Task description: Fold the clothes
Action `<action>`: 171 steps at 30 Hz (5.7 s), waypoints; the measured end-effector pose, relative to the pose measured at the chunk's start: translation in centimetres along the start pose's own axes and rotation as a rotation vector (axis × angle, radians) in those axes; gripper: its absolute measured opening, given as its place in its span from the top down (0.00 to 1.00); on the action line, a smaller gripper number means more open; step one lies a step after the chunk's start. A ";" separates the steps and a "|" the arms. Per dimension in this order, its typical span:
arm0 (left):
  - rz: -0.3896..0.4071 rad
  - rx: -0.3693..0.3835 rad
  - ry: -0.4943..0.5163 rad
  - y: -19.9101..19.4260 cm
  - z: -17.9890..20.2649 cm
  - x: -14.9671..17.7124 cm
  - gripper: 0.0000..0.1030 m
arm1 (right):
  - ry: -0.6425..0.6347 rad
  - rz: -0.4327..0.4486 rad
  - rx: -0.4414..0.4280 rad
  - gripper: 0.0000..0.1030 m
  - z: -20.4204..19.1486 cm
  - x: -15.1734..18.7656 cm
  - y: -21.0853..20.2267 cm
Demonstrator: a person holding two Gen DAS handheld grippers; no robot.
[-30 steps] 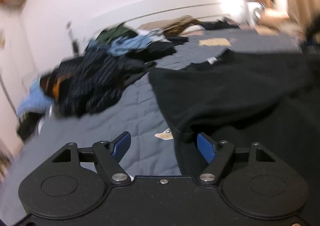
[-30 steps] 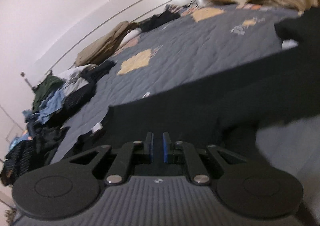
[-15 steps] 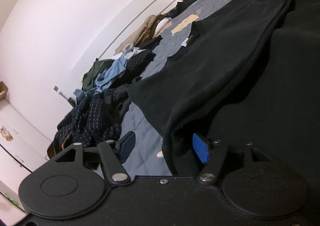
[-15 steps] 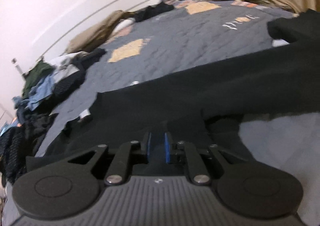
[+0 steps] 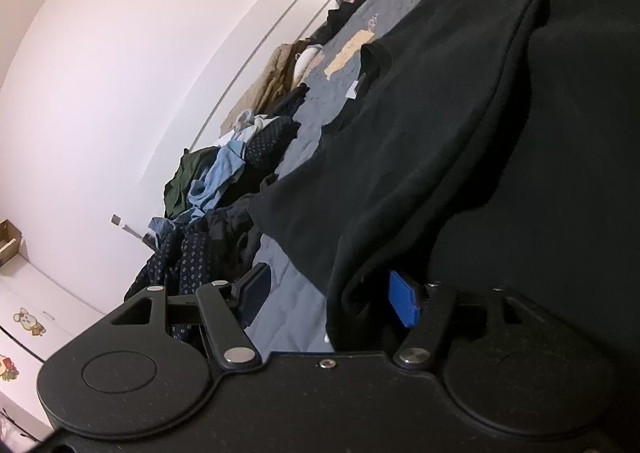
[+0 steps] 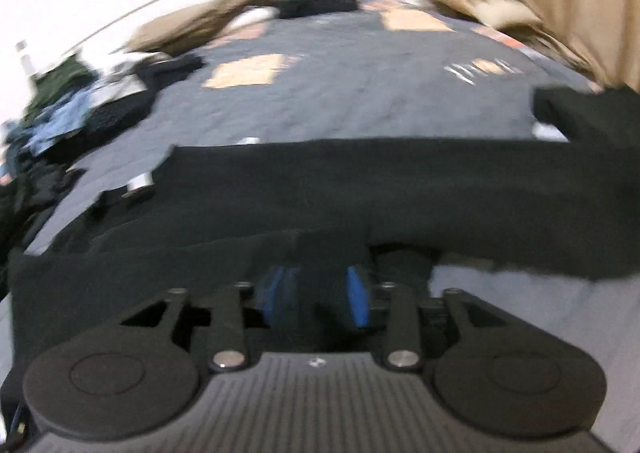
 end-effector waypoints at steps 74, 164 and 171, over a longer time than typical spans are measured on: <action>-0.004 0.583 -0.955 5.2 -18.1 3.8 0.34 | -0.212 -0.180 -0.398 0.12 -13.1 5.2 3.4; -0.157 0.975 -1.525 8.5 -11.1 12.1 0.83 | -0.286 -0.165 -0.496 0.12 -16.2 5.3 0.3; -0.273 0.926 -1.483 9.1 -10.3 12.3 0.68 | -0.326 -0.177 -0.535 0.12 -17.1 6.1 -0.2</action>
Point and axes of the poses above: each gripper's, at about its wrist camera, not at the fingertips, and y roughly the way its jaws point, z to its right, x to its underside, the point moved 5 cm from there along y, roughly the way its jaws point, and after that the axes turned 8 degrees about -z, right-handed, at the moved point
